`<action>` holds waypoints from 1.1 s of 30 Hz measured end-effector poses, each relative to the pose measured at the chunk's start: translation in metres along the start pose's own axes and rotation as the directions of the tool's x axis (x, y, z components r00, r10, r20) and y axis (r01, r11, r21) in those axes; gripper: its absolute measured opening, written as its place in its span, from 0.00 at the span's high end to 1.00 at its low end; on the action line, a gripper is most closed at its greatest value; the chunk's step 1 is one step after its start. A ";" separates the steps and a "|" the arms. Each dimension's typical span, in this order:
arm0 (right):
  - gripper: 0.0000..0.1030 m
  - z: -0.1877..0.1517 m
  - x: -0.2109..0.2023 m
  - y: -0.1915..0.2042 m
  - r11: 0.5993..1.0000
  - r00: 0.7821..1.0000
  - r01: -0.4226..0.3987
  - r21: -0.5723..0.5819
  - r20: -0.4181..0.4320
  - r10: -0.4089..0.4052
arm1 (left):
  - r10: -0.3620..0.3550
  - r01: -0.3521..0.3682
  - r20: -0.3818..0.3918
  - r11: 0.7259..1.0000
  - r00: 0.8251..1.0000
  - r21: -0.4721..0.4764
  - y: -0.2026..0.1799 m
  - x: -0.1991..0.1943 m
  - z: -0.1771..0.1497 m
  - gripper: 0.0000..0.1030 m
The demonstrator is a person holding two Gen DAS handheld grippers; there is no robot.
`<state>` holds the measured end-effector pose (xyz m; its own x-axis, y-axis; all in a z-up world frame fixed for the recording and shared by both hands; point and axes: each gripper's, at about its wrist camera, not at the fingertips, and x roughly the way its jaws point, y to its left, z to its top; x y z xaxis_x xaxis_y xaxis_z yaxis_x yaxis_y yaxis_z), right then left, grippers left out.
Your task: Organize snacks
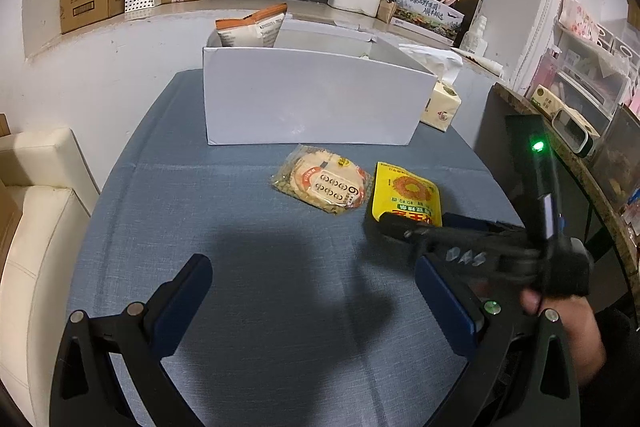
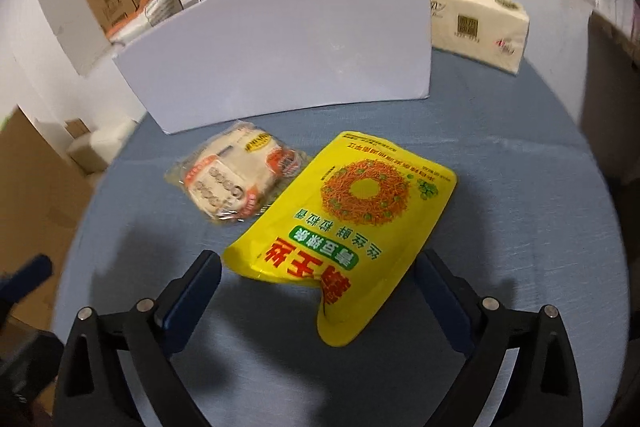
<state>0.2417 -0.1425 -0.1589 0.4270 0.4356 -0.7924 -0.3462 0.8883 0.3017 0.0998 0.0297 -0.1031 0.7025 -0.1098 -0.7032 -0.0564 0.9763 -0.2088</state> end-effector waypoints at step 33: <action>0.83 0.007 -0.066 0.041 0.948 0.973 0.160 -0.277 0.208 -0.103 | 0.011 -0.011 -0.002 1.000 1.000 0.013 -0.003 0.004 0.001 0.00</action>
<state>0.2045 -0.1336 -0.0904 0.6249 0.3624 -0.6915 -0.4911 0.8710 0.0128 0.1035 0.0268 -0.1050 0.7002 -0.0994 -0.7070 -0.0546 0.9799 -0.1919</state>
